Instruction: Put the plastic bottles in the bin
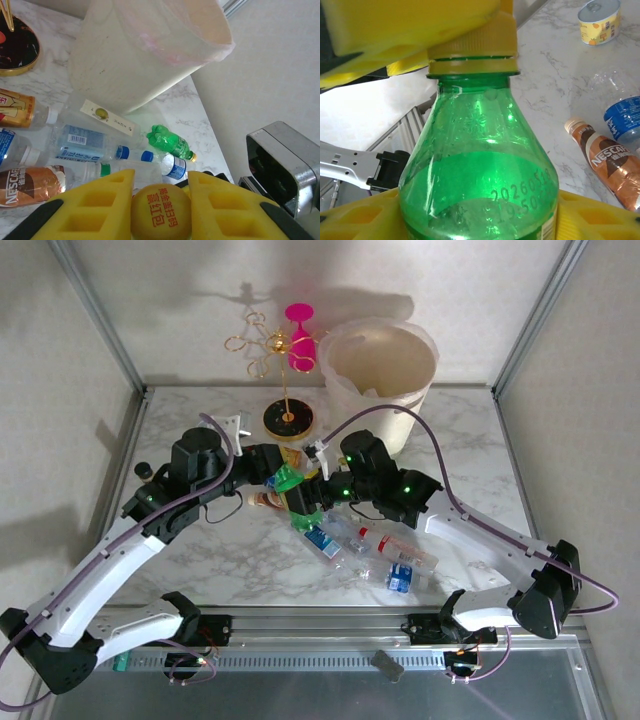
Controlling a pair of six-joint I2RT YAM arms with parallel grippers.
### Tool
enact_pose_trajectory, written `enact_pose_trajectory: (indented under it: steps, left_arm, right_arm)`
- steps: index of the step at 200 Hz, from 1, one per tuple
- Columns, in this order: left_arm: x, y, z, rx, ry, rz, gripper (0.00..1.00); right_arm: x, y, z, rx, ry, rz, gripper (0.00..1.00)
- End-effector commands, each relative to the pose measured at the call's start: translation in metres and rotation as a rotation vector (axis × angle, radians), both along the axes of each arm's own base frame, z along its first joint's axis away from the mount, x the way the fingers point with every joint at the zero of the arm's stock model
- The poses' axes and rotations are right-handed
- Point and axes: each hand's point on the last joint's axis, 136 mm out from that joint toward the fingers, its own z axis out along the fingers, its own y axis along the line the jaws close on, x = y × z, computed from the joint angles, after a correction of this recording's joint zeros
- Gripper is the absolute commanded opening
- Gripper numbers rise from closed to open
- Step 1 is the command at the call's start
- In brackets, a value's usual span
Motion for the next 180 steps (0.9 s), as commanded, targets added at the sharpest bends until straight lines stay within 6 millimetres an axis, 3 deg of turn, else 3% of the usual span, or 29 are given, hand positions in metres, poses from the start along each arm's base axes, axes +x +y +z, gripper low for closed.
enact_pose_trajectory:
  steps: [1,32,40,57,67,89,107,137,167,175,180]
  left_arm:
    - [-0.006,0.0,0.032,-0.063,-0.066,-0.021,0.21]
    - [-0.007,0.001,0.03,-0.059,-0.063,-0.017,0.29]
    - [-0.007,0.003,0.033,-0.063,-0.07,-0.011,0.38]
    - [-0.009,0.009,0.044,-0.076,-0.102,0.011,0.67]
    - [-0.01,0.013,0.052,-0.074,-0.138,0.023,0.78]
    - [-0.011,0.04,0.068,-0.035,-0.226,0.132,0.88]
    - [-0.012,0.064,0.073,0.016,-0.286,0.232,0.89]
    - [0.003,0.097,0.043,0.169,-0.25,0.42,0.89]
    - [0.017,0.087,-0.002,0.268,-0.158,0.391,0.88]
    - [0.019,0.082,-0.011,0.283,-0.144,0.372,0.88]
    - [0.02,0.08,-0.016,0.289,-0.138,0.361,0.87]
  right_arm:
    - [-0.003,0.008,0.001,0.02,0.002,0.024,0.57]
    - [-0.006,0.007,0.014,0.051,-0.017,0.039,0.47]
    - [-0.007,0.006,0.017,0.057,-0.024,0.039,0.47]
    - [-0.005,0.001,0.024,0.062,-0.046,0.015,0.46]
    - [0.001,-0.005,0.027,0.052,-0.071,-0.037,0.46]
    - [0.021,-0.025,0.036,0.009,-0.151,-0.176,0.46]
    - [0.04,-0.045,0.051,-0.035,-0.227,-0.294,0.45]
    - [0.082,-0.087,0.096,-0.061,-0.352,-0.518,0.44]
    - [0.131,-0.132,0.144,-0.078,-0.465,-0.741,0.42]
    - [0.142,-0.134,0.153,-0.083,-0.486,-0.757,0.43]
    - [0.156,-0.148,0.158,-0.096,-0.495,-0.799,0.43]
